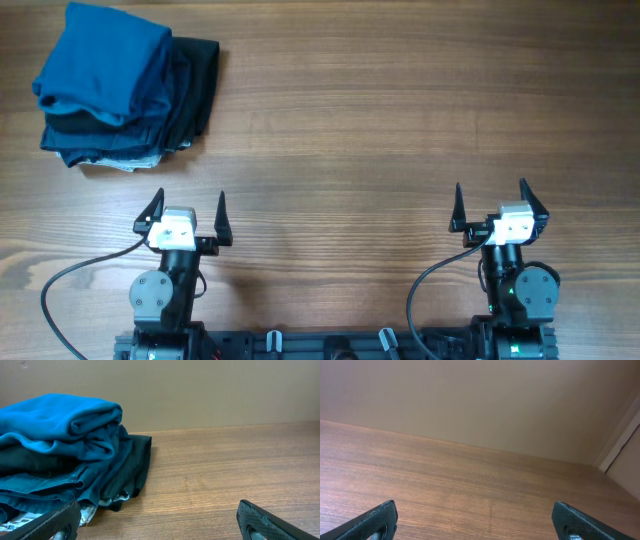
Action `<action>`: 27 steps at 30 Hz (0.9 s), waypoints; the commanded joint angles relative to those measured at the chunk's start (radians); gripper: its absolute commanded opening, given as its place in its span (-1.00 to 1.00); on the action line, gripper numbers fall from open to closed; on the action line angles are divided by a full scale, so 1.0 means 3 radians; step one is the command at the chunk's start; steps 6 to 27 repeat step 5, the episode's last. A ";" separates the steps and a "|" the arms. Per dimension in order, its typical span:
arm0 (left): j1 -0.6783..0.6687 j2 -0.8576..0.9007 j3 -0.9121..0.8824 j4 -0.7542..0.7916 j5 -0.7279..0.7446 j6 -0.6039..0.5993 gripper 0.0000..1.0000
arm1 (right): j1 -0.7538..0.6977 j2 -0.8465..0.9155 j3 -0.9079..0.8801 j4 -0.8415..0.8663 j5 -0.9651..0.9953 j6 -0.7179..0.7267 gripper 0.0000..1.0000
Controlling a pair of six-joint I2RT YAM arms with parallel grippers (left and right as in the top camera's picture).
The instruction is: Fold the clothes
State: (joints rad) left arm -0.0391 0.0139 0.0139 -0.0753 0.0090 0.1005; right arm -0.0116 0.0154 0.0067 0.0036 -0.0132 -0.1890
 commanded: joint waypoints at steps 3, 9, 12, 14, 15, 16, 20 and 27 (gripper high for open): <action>0.0010 -0.0024 -0.0025 0.0001 0.0041 0.0065 1.00 | -0.0019 0.0004 -0.0005 0.0010 0.0045 -0.0061 0.99; 0.0010 -0.0024 -0.0025 0.0000 0.0041 0.0066 0.99 | -0.0019 0.0004 -0.0005 0.0010 0.0045 -0.0062 0.99; 0.0010 -0.0024 -0.0025 0.0000 0.0041 0.0066 0.99 | -0.0019 0.0004 -0.0005 0.0010 0.0045 -0.0062 0.99; 0.0010 -0.0024 -0.0025 0.0000 0.0041 0.0066 0.99 | -0.0019 0.0004 -0.0005 0.0010 0.0045 -0.0062 0.99; 0.0010 -0.0024 -0.0025 0.0000 0.0041 0.0066 0.99 | -0.0019 0.0004 -0.0005 0.0010 0.0045 -0.0062 0.99; 0.0010 -0.0024 -0.0025 0.0000 0.0041 0.0066 0.99 | -0.0019 0.0004 -0.0005 0.0010 0.0045 -0.0062 0.99; 0.0010 -0.0024 -0.0025 0.0000 0.0041 0.0066 0.99 | -0.0019 0.0004 -0.0005 0.0010 0.0045 -0.0062 0.99; 0.0010 -0.0024 -0.0025 0.0000 0.0041 0.0066 0.99 | -0.0019 0.0004 -0.0005 0.0010 0.0045 -0.0062 0.99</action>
